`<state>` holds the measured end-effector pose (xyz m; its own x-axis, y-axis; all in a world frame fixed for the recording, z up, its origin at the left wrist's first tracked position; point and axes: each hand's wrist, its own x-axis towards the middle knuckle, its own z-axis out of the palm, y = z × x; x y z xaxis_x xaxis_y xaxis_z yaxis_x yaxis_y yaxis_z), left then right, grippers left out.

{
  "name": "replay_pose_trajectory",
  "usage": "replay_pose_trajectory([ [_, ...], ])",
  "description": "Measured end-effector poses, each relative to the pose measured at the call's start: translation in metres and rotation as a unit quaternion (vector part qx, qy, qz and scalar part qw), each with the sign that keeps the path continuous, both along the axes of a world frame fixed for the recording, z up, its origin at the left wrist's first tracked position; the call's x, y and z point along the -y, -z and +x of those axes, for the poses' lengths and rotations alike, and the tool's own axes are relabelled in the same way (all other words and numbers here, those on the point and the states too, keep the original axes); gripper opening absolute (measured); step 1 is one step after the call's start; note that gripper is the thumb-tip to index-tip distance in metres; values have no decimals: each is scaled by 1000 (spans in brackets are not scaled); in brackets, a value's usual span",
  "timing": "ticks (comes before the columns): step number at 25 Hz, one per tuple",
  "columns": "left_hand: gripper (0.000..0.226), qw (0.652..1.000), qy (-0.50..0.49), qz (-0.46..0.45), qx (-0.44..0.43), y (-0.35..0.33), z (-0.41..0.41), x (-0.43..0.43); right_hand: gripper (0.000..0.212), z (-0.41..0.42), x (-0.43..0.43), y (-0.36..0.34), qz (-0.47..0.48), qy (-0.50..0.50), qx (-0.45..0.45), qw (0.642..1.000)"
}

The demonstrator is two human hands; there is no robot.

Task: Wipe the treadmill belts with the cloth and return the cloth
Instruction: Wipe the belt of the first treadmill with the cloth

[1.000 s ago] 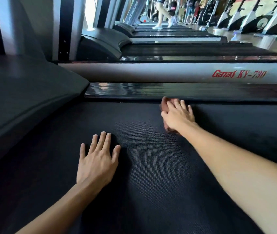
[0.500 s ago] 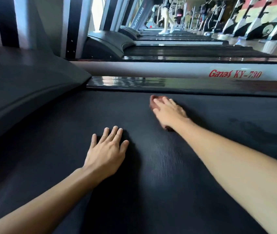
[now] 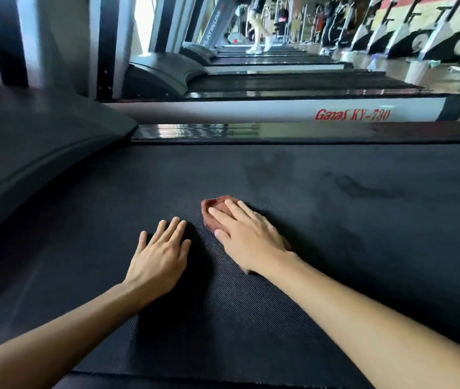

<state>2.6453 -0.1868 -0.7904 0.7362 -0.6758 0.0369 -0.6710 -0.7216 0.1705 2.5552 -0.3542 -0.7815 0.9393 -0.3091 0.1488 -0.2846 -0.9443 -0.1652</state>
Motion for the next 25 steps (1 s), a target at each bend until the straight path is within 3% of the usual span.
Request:
replay_pose_trajectory([
  [5,57,999,28,-20,0,3,-12,13,54,-60,55,3,-24,140,-9,990],
  [8,57,999,25,-46,2,7,-14,16,56,-112,5,3,-28,90,0,996],
  [12,55,999,28,-41,22,9,-15,17,55,-116,-33,3,-20,-6,20,1000],
  [16,55,998,52,-38,20,7,-26,35,56,-97,32,-5,7,59,-31,998],
  [20,56,997,61,-46,13,5,-53,62,55,-159,57,-5,-19,100,-37,994],
  [23,57,997,59,-53,0,5,-72,82,55,-223,9,-1,-59,47,48,996],
  [25,57,996,77,-45,5,7,-82,91,53,-221,-1,6,-27,-11,42,999],
])
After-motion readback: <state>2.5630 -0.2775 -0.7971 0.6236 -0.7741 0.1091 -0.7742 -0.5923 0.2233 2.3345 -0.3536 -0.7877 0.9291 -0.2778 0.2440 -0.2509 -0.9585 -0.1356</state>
